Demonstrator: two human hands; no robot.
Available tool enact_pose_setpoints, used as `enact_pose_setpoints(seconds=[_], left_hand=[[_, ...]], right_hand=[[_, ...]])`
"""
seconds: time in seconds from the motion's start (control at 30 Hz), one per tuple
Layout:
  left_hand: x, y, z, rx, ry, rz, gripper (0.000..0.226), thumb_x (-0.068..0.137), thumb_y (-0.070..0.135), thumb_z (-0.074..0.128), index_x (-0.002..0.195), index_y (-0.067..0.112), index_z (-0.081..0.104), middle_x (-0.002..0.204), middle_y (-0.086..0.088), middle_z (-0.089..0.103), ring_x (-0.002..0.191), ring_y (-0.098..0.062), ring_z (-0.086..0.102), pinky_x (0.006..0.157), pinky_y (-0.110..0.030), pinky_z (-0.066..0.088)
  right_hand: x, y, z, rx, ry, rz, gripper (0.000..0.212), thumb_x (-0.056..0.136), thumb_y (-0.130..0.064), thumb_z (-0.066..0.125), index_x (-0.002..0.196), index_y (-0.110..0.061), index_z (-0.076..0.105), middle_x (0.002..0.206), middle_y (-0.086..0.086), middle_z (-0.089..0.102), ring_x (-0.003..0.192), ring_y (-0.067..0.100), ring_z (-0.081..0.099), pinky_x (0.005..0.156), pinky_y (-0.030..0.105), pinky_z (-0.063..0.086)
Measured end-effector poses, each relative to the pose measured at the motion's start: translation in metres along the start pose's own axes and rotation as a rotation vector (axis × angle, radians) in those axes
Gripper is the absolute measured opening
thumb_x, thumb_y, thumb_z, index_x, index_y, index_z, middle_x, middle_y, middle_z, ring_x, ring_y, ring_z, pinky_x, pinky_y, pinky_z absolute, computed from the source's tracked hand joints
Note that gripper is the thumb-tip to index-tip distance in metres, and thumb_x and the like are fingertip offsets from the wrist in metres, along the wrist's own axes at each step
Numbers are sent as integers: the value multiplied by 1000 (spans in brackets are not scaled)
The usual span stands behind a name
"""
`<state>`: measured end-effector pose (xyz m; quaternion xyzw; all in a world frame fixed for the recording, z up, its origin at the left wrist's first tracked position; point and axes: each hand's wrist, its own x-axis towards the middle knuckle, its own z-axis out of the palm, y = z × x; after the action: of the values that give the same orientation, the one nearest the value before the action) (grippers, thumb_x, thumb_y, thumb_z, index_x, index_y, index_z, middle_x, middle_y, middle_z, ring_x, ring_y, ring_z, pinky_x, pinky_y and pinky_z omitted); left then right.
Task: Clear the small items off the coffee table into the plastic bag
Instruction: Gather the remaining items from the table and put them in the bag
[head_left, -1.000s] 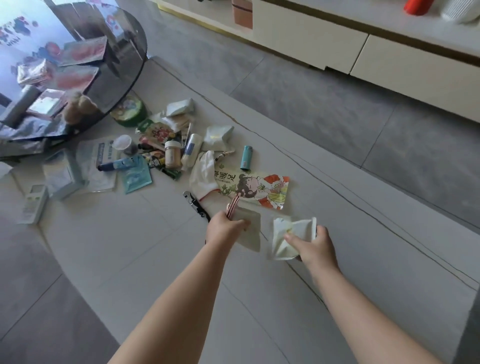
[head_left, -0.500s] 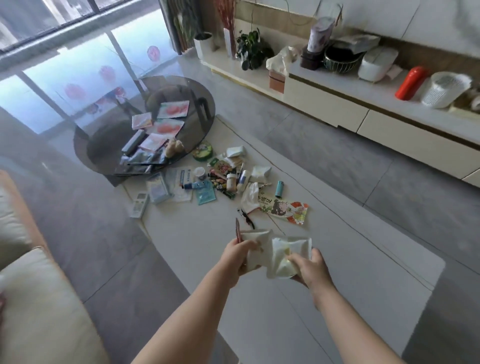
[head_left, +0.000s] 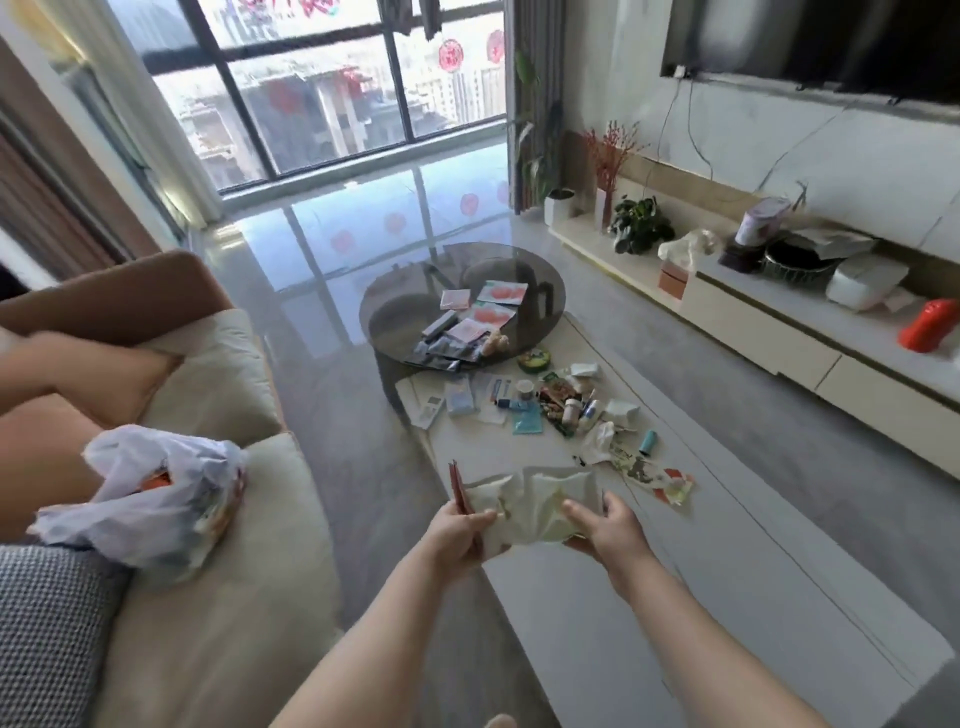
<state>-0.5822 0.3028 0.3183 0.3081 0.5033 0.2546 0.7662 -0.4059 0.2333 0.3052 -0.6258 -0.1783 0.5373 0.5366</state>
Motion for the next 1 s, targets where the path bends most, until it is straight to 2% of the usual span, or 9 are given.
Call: enact_pose_setpoints(seconds=[0.1, 0.23, 0.33, 0.5, 0.63, 0.7, 0.83, 1.0], left_hand=[[-38, 18, -35, -67, 51, 72, 27, 92, -10, 43, 111, 3, 57, 91, -16, 63, 80, -31, 59, 73, -42, 48], [-66, 47, -92, -156, 121, 101, 24, 93, -8, 41, 104, 4, 59, 91, -16, 65, 72, -26, 65, 58, -35, 56], [-76, 69, -140, -219, 215, 108, 24, 92, -7, 39, 96, 6, 59, 87, -15, 63, 71, -25, 63, 60, -37, 54], [-79, 99, -220, -241, 377, 104, 21, 91, -3, 45, 107, 7, 55, 81, -11, 62, 71, -21, 58, 61, -35, 52], [-78, 115, -272, -297, 445, 125, 18, 88, -6, 48, 92, 8, 58, 73, -10, 64, 69, -21, 58, 65, -38, 53], [-77, 119, -295, -322, 499, 135, 16, 88, -6, 50, 95, 7, 56, 79, -11, 62, 71, -21, 58, 61, -37, 55], [-73, 121, -336, -384, 581, 153, 29, 88, -4, 56, 114, 5, 50, 92, -13, 61, 77, -23, 59, 70, -42, 54], [-58, 135, -384, -442, 735, 138, 25, 90, -1, 56, 112, 6, 49, 94, -14, 58, 84, -23, 57, 54, -35, 56]], right_hand=[[-13, -16, 40, -29, -100, -19, 21, 89, -6, 62, 109, -8, 55, 100, 10, 67, 84, 23, 67, 60, 27, 57], [-13, -32, 105, -79, -220, -3, 26, 90, -6, 61, 114, -6, 53, 105, 14, 66, 90, 28, 67, 64, 32, 57], [-7, -33, 163, -96, -297, 16, 30, 91, -6, 59, 120, -5, 51, 111, 16, 64, 93, 30, 65, 68, 34, 56], [4, -18, 263, -149, -380, 90, 35, 89, -1, 56, 122, 1, 47, 109, 18, 64, 85, 29, 65, 61, 32, 56], [17, -7, 330, -186, -420, 108, 29, 86, 1, 56, 114, -4, 52, 94, 11, 66, 69, 19, 67, 51, 27, 54], [25, -2, 355, -206, -433, 108, 26, 85, 0, 59, 109, -6, 53, 93, 10, 67, 66, 17, 68, 50, 25, 54], [42, 7, 399, -234, -495, 125, 22, 83, 3, 61, 101, -8, 57, 91, 9, 69, 63, 15, 70, 50, 25, 53], [76, 7, 455, -289, -588, 144, 24, 83, 2, 62, 103, -10, 59, 95, 10, 69, 75, 23, 69, 56, 29, 55]])
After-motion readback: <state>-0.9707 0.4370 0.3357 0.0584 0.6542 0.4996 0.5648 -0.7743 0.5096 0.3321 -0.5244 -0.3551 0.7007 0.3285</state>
